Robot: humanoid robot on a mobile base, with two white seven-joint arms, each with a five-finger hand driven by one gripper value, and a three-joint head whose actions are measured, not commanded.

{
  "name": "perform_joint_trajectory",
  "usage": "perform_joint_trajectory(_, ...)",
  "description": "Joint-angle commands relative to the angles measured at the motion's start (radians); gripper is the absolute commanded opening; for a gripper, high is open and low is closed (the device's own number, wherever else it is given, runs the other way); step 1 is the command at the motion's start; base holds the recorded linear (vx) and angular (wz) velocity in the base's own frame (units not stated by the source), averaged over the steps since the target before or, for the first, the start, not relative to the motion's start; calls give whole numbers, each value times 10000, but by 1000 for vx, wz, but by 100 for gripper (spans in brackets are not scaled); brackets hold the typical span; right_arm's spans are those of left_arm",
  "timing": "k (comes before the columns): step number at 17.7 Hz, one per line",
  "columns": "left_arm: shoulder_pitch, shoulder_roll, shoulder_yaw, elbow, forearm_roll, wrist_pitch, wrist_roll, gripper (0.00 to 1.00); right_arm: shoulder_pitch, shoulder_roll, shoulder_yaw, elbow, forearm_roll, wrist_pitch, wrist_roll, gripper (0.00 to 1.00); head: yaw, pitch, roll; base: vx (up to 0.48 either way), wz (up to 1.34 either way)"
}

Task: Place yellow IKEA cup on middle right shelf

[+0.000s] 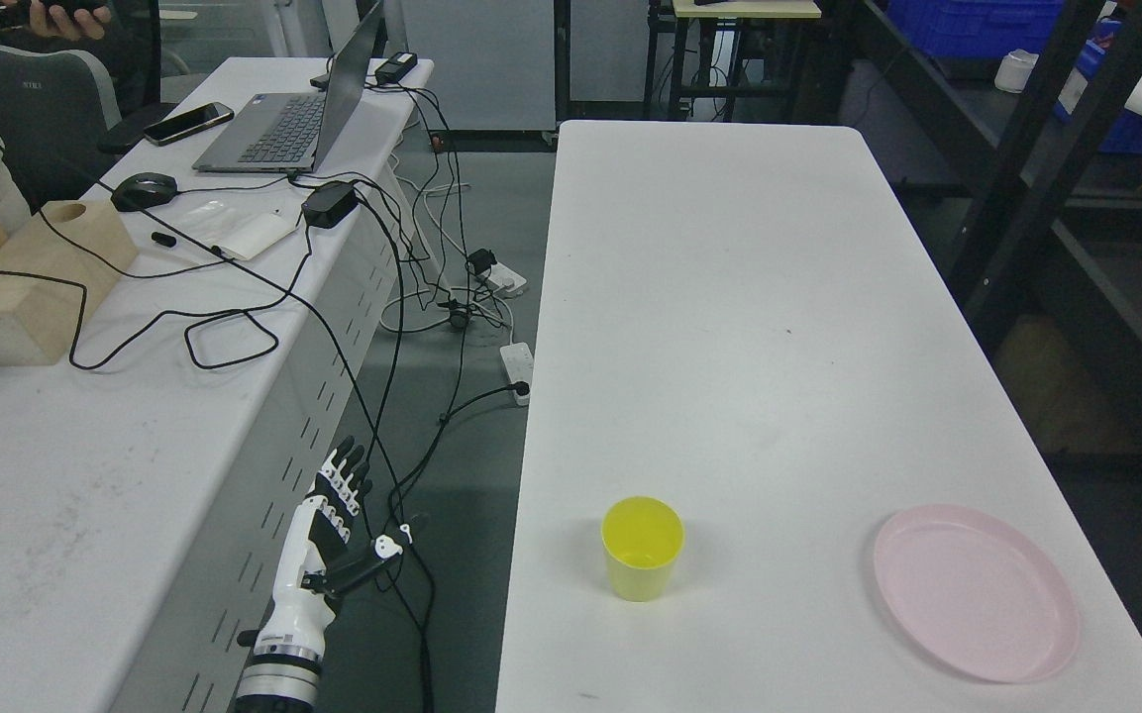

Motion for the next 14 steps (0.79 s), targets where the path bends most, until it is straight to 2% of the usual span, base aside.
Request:
perform_joint_trajectory(1, -1, 175, -22, 0, 0, 2, 2, 100, 62, -175, 0, -1, 0, 7, 2, 99, 0, 0, 0, 0, 0)
perform_joint_trajectory(7, -352, 175, -205, -46, 0, -44, -14, 100, 62, -175, 0, -1, 0, 7, 2, 99, 0, 0, 0, 0, 0)
perform_joint_trajectory(14, -798, 175, -2258, -92, 0, -59, -14, 100, 62, -175, 0, -1, 0, 7, 2, 99, 0, 0, 0, 0, 0)
